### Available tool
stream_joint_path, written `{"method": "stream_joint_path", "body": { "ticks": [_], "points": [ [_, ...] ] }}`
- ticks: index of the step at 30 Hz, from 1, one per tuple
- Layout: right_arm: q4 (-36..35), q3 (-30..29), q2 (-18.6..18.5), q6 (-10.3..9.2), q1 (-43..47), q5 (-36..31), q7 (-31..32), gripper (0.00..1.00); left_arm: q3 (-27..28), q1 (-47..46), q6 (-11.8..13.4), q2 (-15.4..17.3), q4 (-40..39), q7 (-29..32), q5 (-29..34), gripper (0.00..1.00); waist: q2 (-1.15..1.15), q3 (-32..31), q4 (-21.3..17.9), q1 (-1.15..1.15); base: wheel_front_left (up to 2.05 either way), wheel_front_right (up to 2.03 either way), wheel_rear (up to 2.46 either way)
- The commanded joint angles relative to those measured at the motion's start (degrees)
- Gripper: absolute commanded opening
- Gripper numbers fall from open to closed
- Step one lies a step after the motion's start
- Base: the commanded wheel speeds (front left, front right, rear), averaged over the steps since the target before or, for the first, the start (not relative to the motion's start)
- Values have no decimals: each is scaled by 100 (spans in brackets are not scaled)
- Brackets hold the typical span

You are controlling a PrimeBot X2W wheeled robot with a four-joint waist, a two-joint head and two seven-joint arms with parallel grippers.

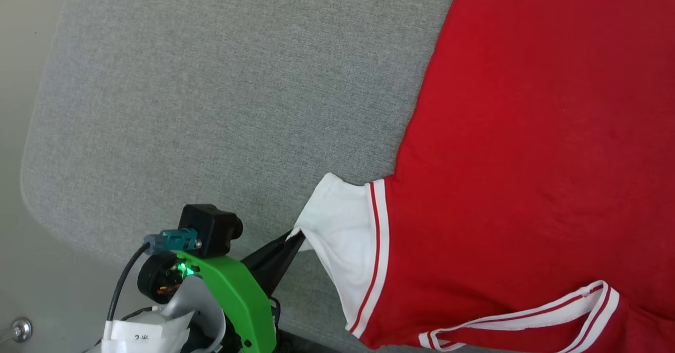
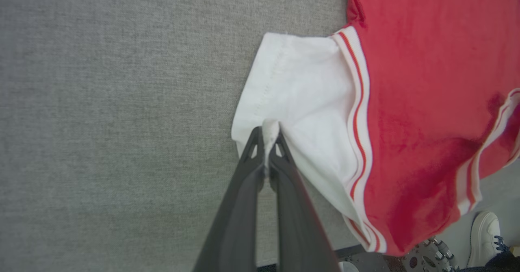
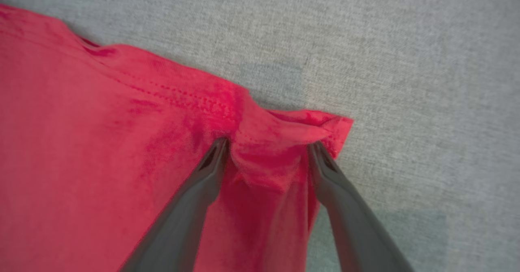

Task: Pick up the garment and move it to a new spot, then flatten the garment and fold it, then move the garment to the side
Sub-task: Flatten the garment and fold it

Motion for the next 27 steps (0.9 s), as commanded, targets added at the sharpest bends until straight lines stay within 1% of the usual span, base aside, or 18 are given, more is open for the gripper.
{"method": "stream_joint_path", "body": {
  "ticks": [1, 2, 9, 15, 20, 23, 27],
  "points": [
    [168, 111, 155, -1, 230, 20, 78, 20, 20, -127, -26, -35, 28, -45, 34, 0, 0, 9, 24, 0, 0, 0, 0],
    [177, 112, 167, -1, 271, 28, 90, 0, 24, -136, -29, -42, 42, -48, 30, 0, 0, -4, 25, 0, 0, 0, 0],
    [216, 87, 133, -1, 452, 28, -7, 0, 60, -129, -13, -25, 95, -71, 8, 0, 0, -178, -67, 0, 0, 0, 0],
    [334, 23, 41, -1, 772, -76, -301, 0, 49, -130, 45, 45, 129, -45, 79, 0, 0, -534, -242, 0, 0, 0, 0],
    [504, -83, 72, -1, 1226, 17, -557, 0, 70, -35, 68, 58, 184, -40, -31, 0, 0, -1004, -499, 0, 0, 0, 0],
    [553, -206, 114, -1, 1533, 74, -674, 0, 68, -5, 108, 106, 241, -64, 23, 0, 0, -1278, -672, 0, 0, 0, 0],
    [579, -370, 201, -1, 2012, 86, -824, 0, 80, 91, 158, 73, 302, -137, -12, 0, 0, -1639, -933, 0, 0, 0, 0]
  ]
}}
